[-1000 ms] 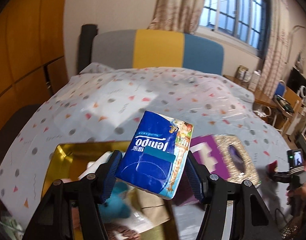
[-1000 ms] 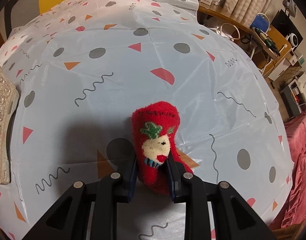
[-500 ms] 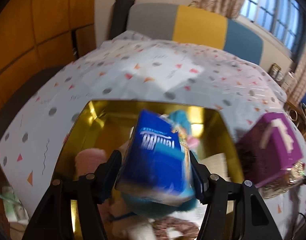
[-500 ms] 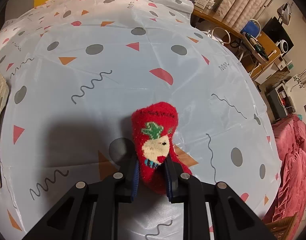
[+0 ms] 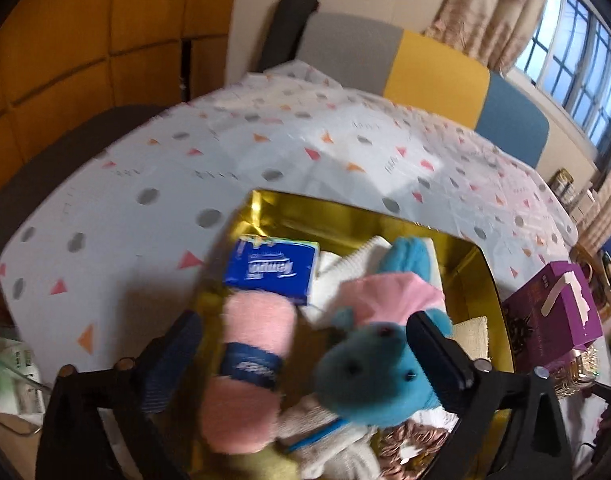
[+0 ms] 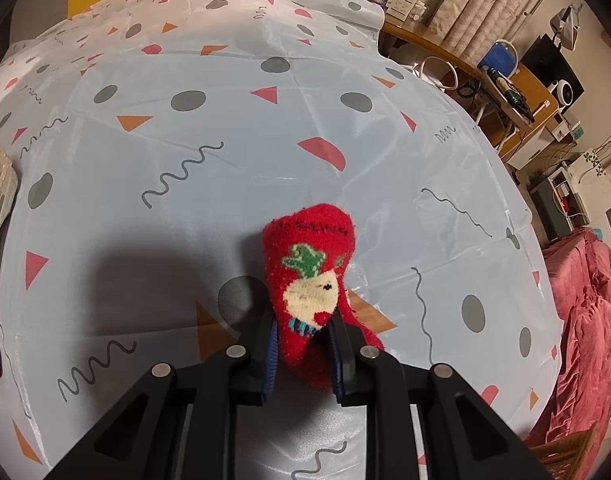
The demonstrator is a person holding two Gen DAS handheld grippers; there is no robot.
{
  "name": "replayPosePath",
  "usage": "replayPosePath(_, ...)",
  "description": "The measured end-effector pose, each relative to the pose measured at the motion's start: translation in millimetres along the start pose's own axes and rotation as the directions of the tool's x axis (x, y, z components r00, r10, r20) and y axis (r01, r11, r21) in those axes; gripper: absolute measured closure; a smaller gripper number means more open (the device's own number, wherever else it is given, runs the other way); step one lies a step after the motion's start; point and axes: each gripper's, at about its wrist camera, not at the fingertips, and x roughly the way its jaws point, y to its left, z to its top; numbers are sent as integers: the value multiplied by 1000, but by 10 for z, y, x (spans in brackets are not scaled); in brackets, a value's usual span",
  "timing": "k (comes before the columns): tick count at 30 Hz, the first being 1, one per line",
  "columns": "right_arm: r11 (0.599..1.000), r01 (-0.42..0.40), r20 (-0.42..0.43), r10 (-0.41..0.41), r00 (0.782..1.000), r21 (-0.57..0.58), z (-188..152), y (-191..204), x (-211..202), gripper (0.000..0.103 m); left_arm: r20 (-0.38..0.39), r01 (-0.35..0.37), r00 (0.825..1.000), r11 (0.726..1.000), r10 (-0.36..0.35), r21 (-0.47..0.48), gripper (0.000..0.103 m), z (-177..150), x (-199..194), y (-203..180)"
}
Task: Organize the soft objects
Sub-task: 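Drop the Tempo pack into the gold tray with the left tool while the right holds the sock, then carry the red sock into the gold tray and open the right tool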
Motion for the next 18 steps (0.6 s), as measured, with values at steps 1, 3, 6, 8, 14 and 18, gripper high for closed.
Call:
replayPosePath(1,1000,-3,1,3,1000,2,-1,-9,0,82,15,-13,1000,1000,13,3,0,-22,-73,27)
replayPosePath(3,1000,-5,2,5,1000,1,1,-23,0,82,33,-37,999,999,37,7,0,-67,-174,58)
replayPosePath(6,1000,0,4,0,1000,-5,2,-23,-2,82,32,-49,998,999,49,-6,0,-172,-306,84)
replayPosePath(8,1000,-4,3,4,1000,2,5,-30,-5,82,38,-58,998,998,58,2,0,-234,-383,37)
replayPosePath(14,996,-88,-25,89,996,29,14,-51,-56,83,91,-18,996,999,15,31,0,-324,-578,-247)
replayPosePath(18,976,-197,-36,201,979,94,-1,-68,-150,85,140,-57,989,996,46,75,0,-382,-677,-433)
